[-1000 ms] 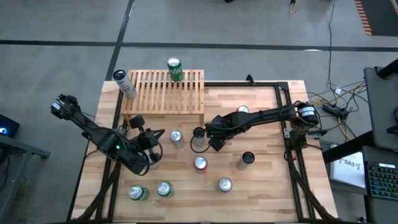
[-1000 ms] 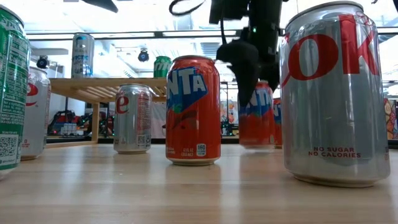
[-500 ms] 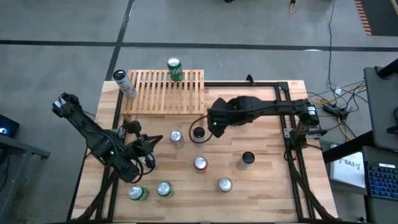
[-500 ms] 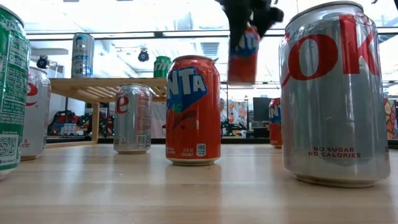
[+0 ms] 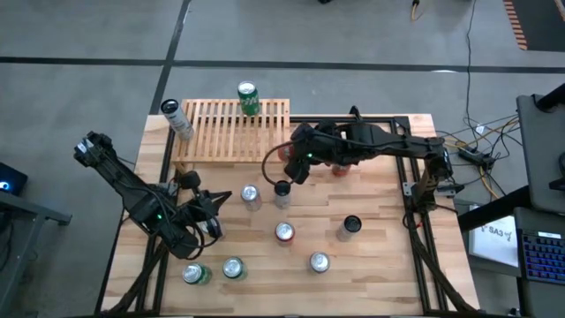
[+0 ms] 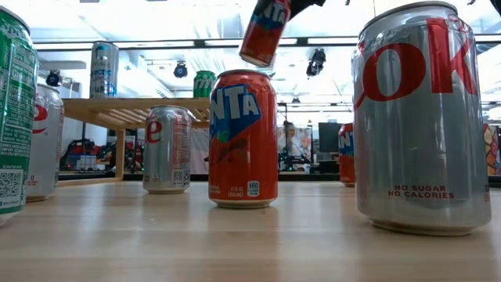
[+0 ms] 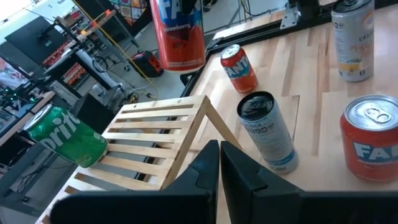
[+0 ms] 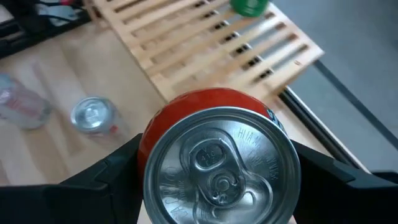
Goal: Place canned beverage on shelf
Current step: Put the middle orange soda can on the shelf
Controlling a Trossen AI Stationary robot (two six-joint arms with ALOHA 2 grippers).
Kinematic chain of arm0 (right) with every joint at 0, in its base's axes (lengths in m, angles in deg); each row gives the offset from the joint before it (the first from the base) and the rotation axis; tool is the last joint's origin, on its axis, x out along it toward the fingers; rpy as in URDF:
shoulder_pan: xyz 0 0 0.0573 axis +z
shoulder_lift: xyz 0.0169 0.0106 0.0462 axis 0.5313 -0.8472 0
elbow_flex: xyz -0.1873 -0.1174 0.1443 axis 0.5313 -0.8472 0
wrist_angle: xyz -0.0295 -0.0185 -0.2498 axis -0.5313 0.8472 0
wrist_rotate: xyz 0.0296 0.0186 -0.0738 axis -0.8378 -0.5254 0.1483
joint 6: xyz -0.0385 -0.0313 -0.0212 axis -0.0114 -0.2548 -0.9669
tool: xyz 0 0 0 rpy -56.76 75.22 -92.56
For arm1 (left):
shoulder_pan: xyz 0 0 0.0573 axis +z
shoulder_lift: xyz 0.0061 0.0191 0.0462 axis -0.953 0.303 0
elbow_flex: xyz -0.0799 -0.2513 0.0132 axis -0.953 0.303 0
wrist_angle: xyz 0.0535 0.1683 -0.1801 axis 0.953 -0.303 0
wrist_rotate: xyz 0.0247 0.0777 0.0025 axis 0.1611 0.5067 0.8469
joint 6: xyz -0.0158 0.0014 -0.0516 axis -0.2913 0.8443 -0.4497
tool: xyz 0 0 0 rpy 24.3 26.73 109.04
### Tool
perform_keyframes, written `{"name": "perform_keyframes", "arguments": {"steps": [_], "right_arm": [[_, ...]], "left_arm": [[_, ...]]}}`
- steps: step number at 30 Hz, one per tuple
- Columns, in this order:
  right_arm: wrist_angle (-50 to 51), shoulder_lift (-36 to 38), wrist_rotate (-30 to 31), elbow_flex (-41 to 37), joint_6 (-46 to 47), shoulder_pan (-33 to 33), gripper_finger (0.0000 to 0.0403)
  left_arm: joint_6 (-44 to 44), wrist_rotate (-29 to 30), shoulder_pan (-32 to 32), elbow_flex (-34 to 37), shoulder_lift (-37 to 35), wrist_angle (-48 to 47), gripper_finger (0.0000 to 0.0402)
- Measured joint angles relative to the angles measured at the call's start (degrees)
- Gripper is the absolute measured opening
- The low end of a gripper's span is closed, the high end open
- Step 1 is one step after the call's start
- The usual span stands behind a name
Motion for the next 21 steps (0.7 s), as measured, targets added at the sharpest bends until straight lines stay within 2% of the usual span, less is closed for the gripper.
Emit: {"name": "perform_keyframes", "arguments": {"steps": [7,12,21], "right_arm": [[-4.58,-1.19,-0.28,-0.37,-5.12,-0.02,0.0283],[-9.05,-2.35,-0.25,-0.35,-12.57,0.00,0.0283],[-16.16,-3.30,-0.32,-0.35,-24.89,-0.28,0.0283]], "left_arm": [[0.00,0.12,0.00,0.00,0.02,1.69,0.0000],[0.98,7.52,0.13,0.11,0.33,8.67,0.0002],[2.43,7.58,2.76,0.07,2.60,10.50,0.0061]]}}
